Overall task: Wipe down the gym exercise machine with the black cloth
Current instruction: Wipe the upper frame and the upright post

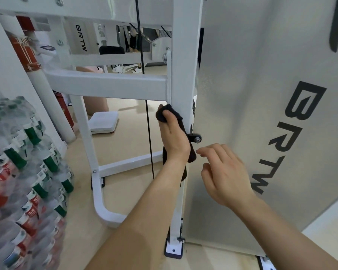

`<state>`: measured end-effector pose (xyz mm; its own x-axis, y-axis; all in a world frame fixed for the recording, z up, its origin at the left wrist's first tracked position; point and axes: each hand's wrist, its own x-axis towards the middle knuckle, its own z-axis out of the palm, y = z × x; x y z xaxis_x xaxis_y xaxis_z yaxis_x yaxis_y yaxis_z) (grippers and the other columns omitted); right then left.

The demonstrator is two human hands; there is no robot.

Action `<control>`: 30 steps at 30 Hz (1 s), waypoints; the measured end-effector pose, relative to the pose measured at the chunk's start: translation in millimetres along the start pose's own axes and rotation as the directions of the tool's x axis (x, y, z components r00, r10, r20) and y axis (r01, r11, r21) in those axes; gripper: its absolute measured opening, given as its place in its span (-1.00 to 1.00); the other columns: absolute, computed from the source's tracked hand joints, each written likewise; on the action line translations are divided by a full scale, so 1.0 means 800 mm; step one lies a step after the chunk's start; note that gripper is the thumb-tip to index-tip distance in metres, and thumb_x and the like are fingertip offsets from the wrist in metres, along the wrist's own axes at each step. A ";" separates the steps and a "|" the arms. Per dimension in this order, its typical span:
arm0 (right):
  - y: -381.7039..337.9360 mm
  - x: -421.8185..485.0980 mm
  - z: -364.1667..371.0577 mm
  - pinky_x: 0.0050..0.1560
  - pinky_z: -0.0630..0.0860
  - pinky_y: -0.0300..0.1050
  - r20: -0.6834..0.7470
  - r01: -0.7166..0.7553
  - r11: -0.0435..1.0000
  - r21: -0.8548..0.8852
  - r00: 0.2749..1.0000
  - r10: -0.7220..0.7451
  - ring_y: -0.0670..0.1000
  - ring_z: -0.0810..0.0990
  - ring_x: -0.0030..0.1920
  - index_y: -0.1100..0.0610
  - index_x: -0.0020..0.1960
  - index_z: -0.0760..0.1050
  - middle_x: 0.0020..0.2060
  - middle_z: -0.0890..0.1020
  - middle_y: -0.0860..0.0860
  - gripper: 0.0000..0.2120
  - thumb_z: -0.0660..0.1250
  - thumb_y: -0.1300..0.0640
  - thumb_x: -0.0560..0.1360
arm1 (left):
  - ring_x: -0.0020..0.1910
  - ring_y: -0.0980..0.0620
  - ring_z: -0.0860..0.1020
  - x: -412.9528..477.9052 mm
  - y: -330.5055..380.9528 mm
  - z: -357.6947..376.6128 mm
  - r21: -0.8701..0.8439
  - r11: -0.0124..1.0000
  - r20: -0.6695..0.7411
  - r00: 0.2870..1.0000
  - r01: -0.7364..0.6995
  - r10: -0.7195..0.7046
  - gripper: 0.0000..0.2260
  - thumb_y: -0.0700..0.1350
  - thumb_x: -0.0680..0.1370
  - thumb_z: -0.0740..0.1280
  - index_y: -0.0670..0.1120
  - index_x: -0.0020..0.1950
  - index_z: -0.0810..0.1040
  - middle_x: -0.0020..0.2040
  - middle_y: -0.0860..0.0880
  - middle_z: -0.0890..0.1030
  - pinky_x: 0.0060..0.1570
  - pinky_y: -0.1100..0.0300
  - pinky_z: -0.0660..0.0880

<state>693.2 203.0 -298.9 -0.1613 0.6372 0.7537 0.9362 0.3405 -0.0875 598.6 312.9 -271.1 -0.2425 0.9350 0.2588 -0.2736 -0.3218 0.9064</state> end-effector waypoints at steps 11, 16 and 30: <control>0.010 -0.050 0.045 -0.32 0.45 -0.11 0.113 -0.064 0.997 0.043 0.992 0.059 0.10 0.56 -0.16 0.17 0.03 0.57 -0.10 0.59 0.02 -0.74 0.15 0.20 0.45 | 0.30 -0.06 0.48 -0.014 -0.091 -0.042 0.324 0.906 0.196 0.956 -0.273 0.218 -0.42 0.22 0.60 0.01 -0.13 0.48 0.29 0.32 -0.11 0.51 0.23 0.23 0.39; 0.009 -0.051 0.058 -0.38 0.33 -0.18 0.139 -0.077 0.996 0.035 0.988 0.072 0.08 0.55 -0.20 0.15 -0.04 0.58 -0.16 0.57 0.00 -0.77 0.15 0.18 0.46 | 0.21 -0.09 0.53 -0.003 -0.065 -0.028 0.305 0.924 0.143 0.970 -0.232 0.197 -0.38 0.28 0.56 0.00 -0.14 0.40 0.36 0.23 -0.13 0.56 0.19 0.08 0.44; 0.019 -0.145 0.123 -0.50 0.43 -0.06 0.270 -0.153 0.988 0.030 0.953 0.139 0.08 0.55 -0.28 0.10 -0.13 0.55 -0.25 0.54 -0.03 -0.82 0.17 0.14 0.47 | 0.19 0.00 0.50 -0.057 -0.210 -0.110 0.509 0.838 0.300 0.953 -0.196 0.041 -0.36 0.17 0.55 0.09 -0.09 0.57 0.14 0.39 -0.10 0.48 -0.05 0.34 0.33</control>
<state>695.2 202.4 -452.0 -0.1077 0.8411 0.5301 0.9400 0.2598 -0.2213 573.6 311.3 -464.7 0.0370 0.9225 0.3842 0.2919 -0.3776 0.8787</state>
